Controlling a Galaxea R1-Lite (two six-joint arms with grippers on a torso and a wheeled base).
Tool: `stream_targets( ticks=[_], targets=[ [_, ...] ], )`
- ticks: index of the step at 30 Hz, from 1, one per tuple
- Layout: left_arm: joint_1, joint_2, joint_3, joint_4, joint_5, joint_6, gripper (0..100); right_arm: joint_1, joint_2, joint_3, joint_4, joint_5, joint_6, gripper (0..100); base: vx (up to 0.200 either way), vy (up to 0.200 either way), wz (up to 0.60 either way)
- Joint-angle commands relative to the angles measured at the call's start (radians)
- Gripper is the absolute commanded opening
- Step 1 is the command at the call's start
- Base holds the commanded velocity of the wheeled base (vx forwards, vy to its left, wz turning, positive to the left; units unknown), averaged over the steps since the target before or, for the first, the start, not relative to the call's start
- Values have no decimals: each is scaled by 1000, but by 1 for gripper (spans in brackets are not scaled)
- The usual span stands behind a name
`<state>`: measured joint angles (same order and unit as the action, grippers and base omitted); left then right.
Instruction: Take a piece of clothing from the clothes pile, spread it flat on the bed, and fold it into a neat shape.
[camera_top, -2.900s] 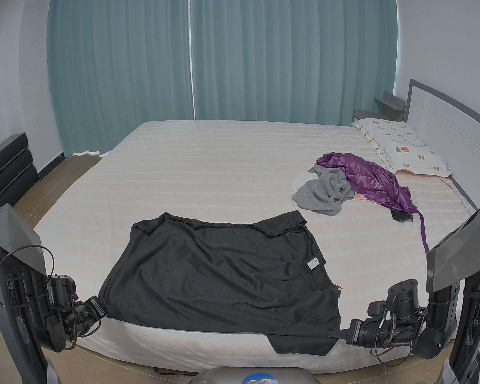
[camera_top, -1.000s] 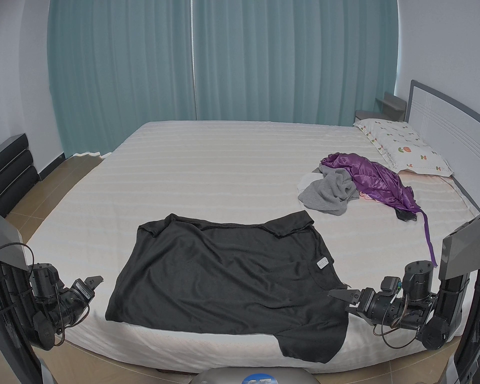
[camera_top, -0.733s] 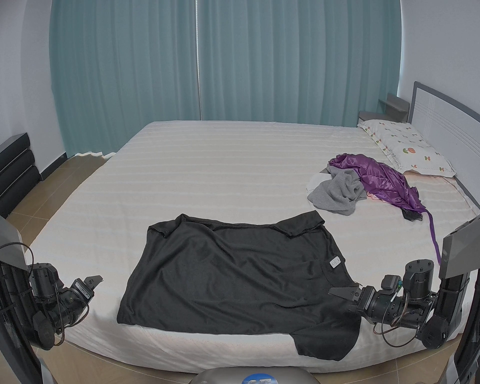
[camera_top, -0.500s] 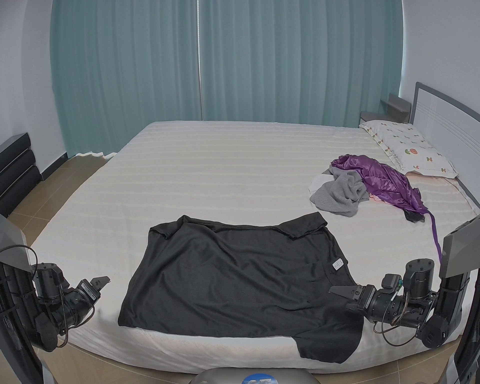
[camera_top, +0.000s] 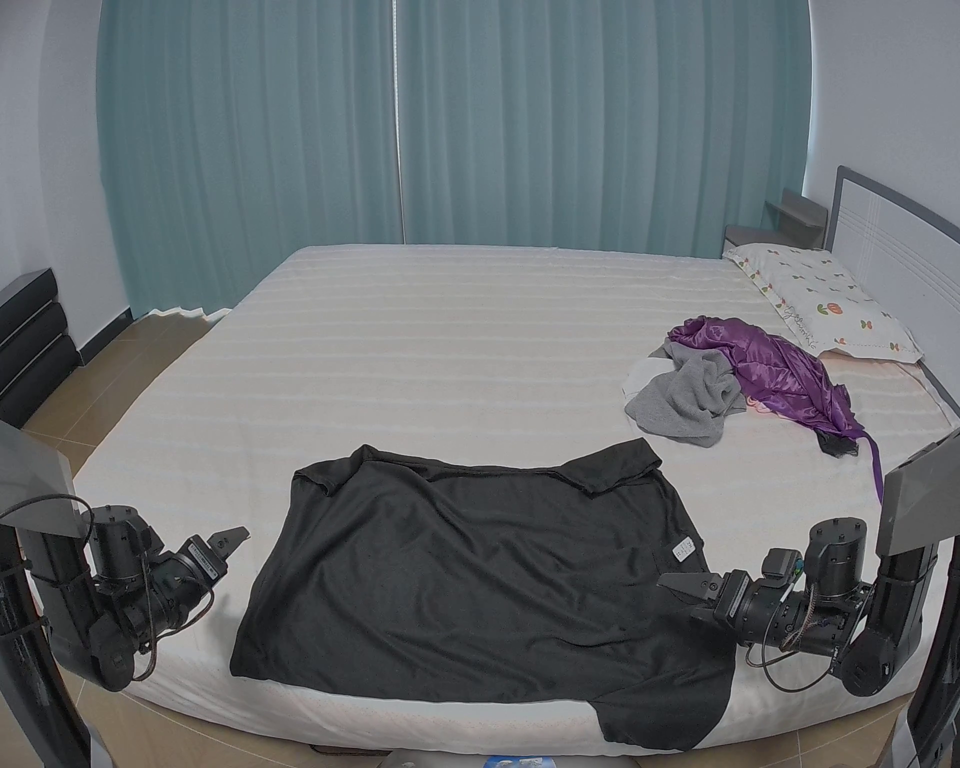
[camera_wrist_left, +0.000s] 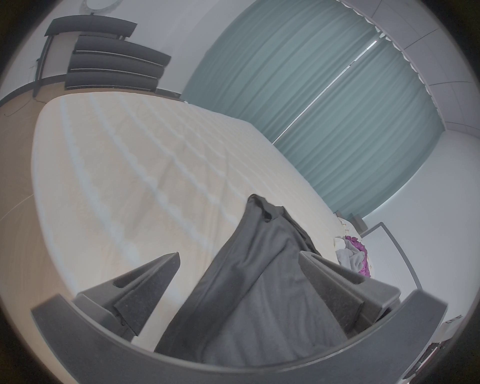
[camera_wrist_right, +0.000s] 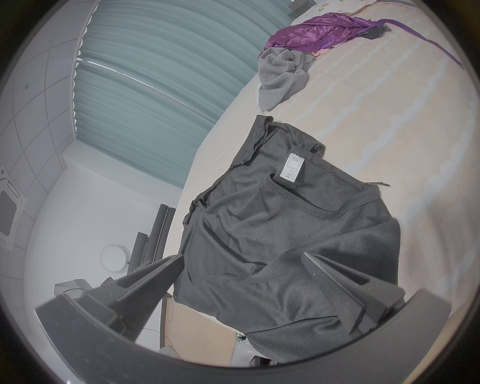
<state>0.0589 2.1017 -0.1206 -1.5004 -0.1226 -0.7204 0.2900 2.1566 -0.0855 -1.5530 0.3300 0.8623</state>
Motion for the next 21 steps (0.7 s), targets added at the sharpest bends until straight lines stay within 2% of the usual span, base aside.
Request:
stream_targets(
  ticks=[1, 2, 6, 8, 9, 10, 11, 12, 16, 21],
  targets=[
    [-42, 4, -77, 9, 1, -2, 100, 0, 14, -3, -15, 1, 1, 100, 0, 0, 0],
    [-42, 4, -77, 9, 1, -2, 100, 0, 14, -3, -15, 1, 1, 100, 0, 0, 0],
    [-113, 6, -228, 126, 1, -1, 100, -17, 26, -16, -13, 1, 1, 100, 0, 0, 0],
    [-143, 14, -338, 238, 0, -1, 100, -23, 37, -26, -15, 1, 3, 100, 0, 0, 0],
    [-143, 14, -338, 238, 0, -1, 100, -23, 37, -26, -15, 1, 3, 100, 0, 0, 0],
    [-169, 35, -433, 328, -2, -2, 100, -34, 49, -37, -15, 0, 6, 100, 0, 0, 0],
    [-169, 35, -433, 328, -2, -2, 100, -34, 49, -37, -15, 0, 6, 100, 0, 0, 0],
    [-192, 64, -514, 402, -2, -2, 100, -43, 57, -49, -15, 0, 10, 100, 0, 0, 0],
    [-232, 147, -666, 508, 0, -7, 100, -52, 57, -60, -13, 0, 15, 100, 0, 0, 0],
    [-268, 230, -835, 638, 0, -73, 100, -52, 63, -59, -13, 1, 17, 100, 0, 0, 0]
  ],
)
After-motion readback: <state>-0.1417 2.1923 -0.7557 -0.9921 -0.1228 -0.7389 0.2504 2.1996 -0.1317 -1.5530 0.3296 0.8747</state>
